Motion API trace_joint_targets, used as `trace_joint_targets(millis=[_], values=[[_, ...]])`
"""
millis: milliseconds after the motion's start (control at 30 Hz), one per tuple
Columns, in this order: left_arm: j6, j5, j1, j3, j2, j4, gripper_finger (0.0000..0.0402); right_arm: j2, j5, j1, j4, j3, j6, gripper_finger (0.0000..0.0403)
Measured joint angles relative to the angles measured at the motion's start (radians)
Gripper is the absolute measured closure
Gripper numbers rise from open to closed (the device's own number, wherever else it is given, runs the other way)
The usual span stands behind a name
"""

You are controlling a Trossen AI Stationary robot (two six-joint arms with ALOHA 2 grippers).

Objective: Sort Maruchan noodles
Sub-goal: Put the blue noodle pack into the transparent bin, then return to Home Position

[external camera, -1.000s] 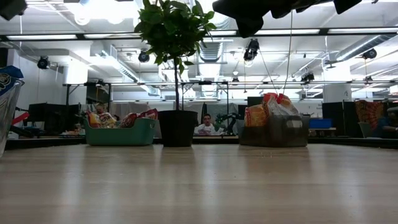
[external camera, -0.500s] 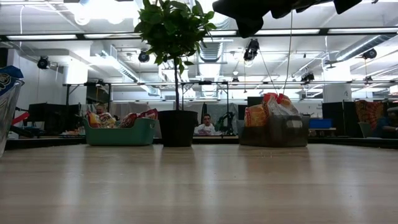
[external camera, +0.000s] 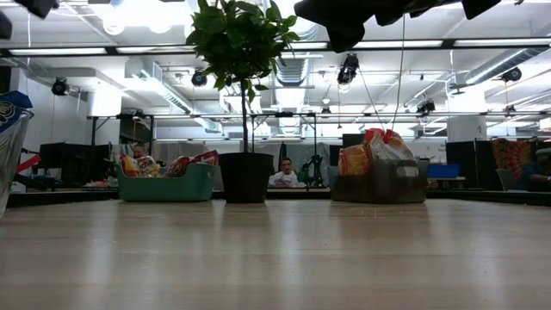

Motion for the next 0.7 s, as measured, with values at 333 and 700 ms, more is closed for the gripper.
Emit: trace_joint_targets(millis=[333, 700], values=[[-0.010, -0.213, -0.093, 0.129, -0.003, -0.127, 0.0363, 0.000, -0.001, 0.004, 0.000, -0.001, -0.041, 0.0268], [0.839, -0.884, -0.121, 0.125, -0.067, 0.567, 0.0363, -0.164, 0.039, 0.009, 0.006, -0.124, -0.129, 0.0268]])
